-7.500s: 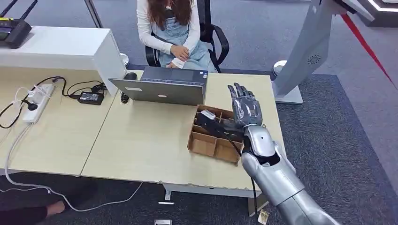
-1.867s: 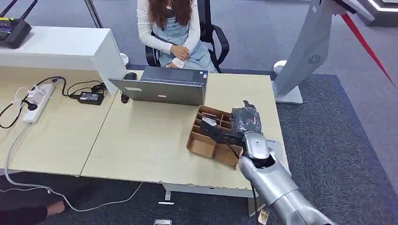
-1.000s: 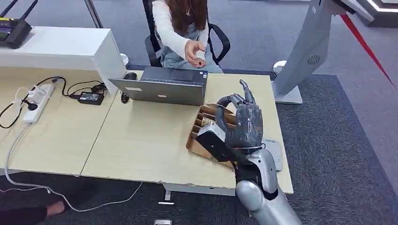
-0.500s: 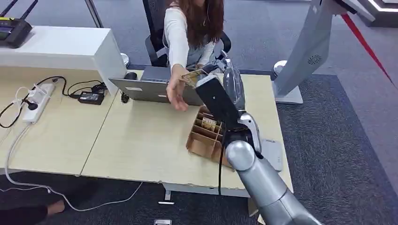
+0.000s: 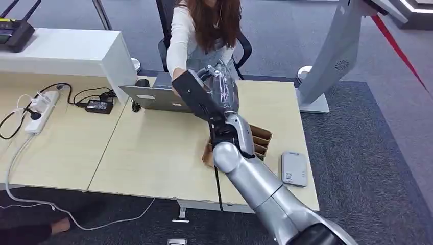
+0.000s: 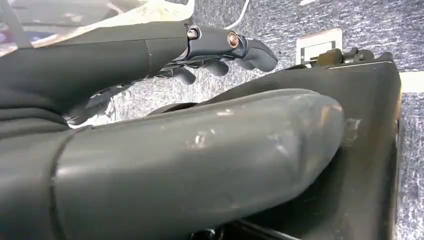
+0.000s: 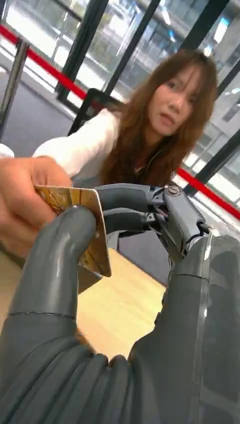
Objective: Pass the card to the sensor for recognition and then transmit it.
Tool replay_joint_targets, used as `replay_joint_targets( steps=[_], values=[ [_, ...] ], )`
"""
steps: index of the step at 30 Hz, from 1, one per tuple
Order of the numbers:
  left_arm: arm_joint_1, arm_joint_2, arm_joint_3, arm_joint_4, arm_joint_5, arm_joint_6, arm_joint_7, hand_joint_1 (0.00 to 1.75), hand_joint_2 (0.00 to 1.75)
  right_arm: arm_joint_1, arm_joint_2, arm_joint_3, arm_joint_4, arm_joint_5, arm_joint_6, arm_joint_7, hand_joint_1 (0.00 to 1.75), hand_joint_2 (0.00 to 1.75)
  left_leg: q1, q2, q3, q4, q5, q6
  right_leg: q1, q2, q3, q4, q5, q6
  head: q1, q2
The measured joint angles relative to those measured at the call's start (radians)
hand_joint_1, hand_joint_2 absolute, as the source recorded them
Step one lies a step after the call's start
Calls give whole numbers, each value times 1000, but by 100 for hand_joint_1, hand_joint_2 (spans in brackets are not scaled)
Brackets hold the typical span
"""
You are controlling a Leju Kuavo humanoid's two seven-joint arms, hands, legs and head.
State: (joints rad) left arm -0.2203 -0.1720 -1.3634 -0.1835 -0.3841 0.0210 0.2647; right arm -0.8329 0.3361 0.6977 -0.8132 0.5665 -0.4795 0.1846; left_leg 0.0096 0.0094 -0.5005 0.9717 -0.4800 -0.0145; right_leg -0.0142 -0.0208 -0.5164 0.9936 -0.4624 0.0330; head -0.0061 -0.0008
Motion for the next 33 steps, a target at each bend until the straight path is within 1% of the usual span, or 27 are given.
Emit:
replay_joint_targets(
  steps=[1,2,3,4,5,8,11,13,16,18,21,22,24,25,27,29,31,33],
  values=[
    [0,0,0,0,0,0,0,0,0,-3,3,7,18,-4,0,1,175,175,0,0,0,0,0,0,0,0,0,0,0,0,0,0],
    [0,0,0,0,-1,-1,0,0,0,-6,6,15,33,-9,0,1,131,175,0,0,0,0,0,0,0,0,0,0,0,0,0,0],
    [0,0,0,0,-3,-2,-1,0,0,-11,8,23,48,-14,-2,1,47,175,0,0,0,0,0,0,0,0,0,0,0,0,0,0],
    [0,0,0,0,-5,-2,-3,0,0,-14,10,29,62,-20,-3,0,47,175,0,0,0,0,0,0,0,0,0,0,0,0,0,0],
    [-1,0,0,0,-7,-3,-5,0,0,-15,11,31,72,-29,-4,-3,0,175,0,0,0,0,0,0,0,0,0,0,0,0,0,0],
    [-2,0,-1,0,-15,-3,-6,0,0,-20,16,45,102,-57,-11,-19,0,175,0,0,0,0,0,0,0,0,0,0,0,0,0,0],
    [-2,-1,-2,0,-20,-3,-9,0,0,-25,16,48,125,-93,-18,-54,0,175,0,0,0,0,0,0,0,0,0,0,0,0,0,0],
    [-2,-1,-2,0,-22,-3,-10,0,0,-26,17,48,137,-130,-19,-90,0,175,0,0,0,0,0,0,0,0,0,0,0,0,0,0],
    [-3,-1,-3,0,-24,-3,-9,0,0,-26,17,44,145,-200,-17,-160,0,175,0,0,1,0,0,0,0,0,0,0,0,0,0,0],
    [-2,-1,-3,0,-24,-3,-9,0,0,-27,16,43,146,-223,-13,-181,0,175,0,0,1,0,0,0,0,0,0,0,0,0,0,0],
    [-3,-3,-10,0,-26,-1,-9,0,0,-27,16,27,151,-292,6,-224,0,175,0,0,0,0,0,0,0,0,-1,0,0,0,0,0],
    [-3,-3,-10,0,-27,2,-9,0,0,-27,16,16,150,-333,25,-250,0,175,0,0,0,0,0,0,0,0,-1,0,0,0,0,0],
    [-4,-2,-10,0,-29,16,-8,0,0,-19,16,-13,132,-477,91,-338,0,175,0,0,0,0,0,0,0,0,-1,0,0,0,0,0],
    [-4,-2,-9,0,-29,21,-8,0,0,-13,15,-28,121,-533,122,-372,0,175,0,0,1,0,0,0,0,0,-1,0,0,0,0,0],
    [-4,-2,-8,0,-28,29,-8,0,0,-2,12,-61,99,-613,171,-414,0,175,0,0,1,0,0,0,0,0,-1,0,0,0,0,0],
    [-4,-2,-8,0,-26,42,-9,0,0,17,3,-98,62,-695,209,-442,0,175,0,0,1,0,0,0,0,0,-1,0,0,0,0,0],
    [-3,-2,-7,0,-20,50,-11,0,0,39,-11,-128,31,-751,234,-456,0,175,0,0,1,0,0,0,0,0,-1,0,0,0,0,0],
    [-2,-2,-4,0,-9,62,-12,0,0,64,-27,-161,-5,-842,257,-477,0,175,0,0,1,1,0,0,0,0,-1,-1,0,0,0,0]
  ],
)
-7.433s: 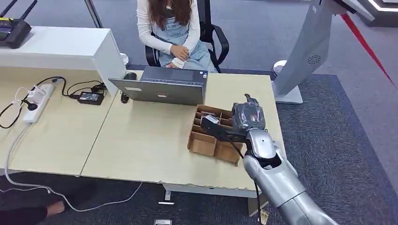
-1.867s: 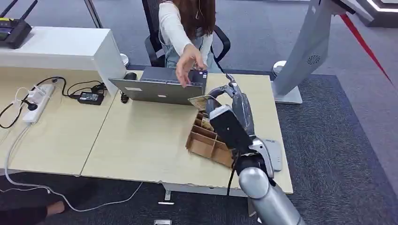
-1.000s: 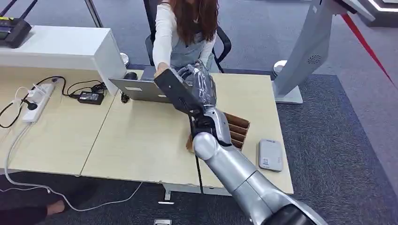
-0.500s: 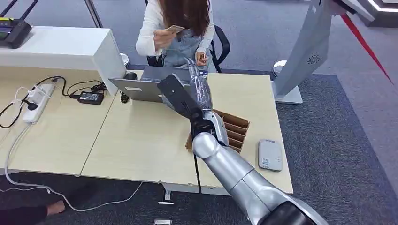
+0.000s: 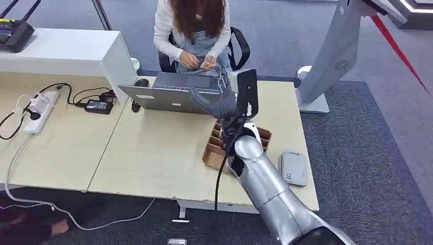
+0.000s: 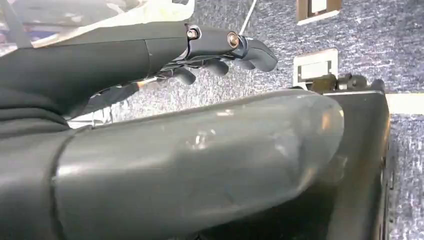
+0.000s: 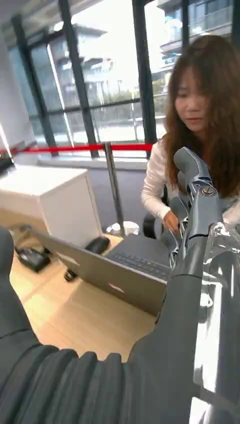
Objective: Pass the card to the sensor for recognition and then transmit it.
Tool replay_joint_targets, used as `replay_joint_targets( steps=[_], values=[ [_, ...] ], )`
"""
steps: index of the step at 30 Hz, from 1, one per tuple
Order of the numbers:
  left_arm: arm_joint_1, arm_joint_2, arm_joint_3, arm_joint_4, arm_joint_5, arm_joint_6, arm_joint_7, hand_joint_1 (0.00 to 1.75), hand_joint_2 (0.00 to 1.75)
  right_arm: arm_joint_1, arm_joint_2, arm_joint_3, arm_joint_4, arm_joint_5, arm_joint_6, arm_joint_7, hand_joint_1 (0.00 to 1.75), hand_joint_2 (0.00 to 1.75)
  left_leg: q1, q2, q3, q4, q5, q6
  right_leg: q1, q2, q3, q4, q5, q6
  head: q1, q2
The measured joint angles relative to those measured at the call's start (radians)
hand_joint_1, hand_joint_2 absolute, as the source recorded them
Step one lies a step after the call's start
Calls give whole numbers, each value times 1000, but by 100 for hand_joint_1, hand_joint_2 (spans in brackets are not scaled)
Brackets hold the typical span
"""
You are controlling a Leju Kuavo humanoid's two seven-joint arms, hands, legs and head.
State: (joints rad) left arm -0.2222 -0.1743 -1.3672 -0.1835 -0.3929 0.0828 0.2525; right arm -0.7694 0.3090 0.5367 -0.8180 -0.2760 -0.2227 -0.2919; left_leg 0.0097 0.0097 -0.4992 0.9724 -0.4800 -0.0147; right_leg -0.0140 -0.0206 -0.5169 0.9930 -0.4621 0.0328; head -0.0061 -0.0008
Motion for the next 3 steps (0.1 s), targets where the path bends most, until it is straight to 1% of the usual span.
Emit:
replay_joint_targets(
  steps=[3],
  values=[
    [1,0,5,1,11,11,-3,0,0,57,-42,-50,-66,-129,18,-24,0,175,0,0,1,1,0,0,0,0,1,0,0,0,0,0]
  ],
)
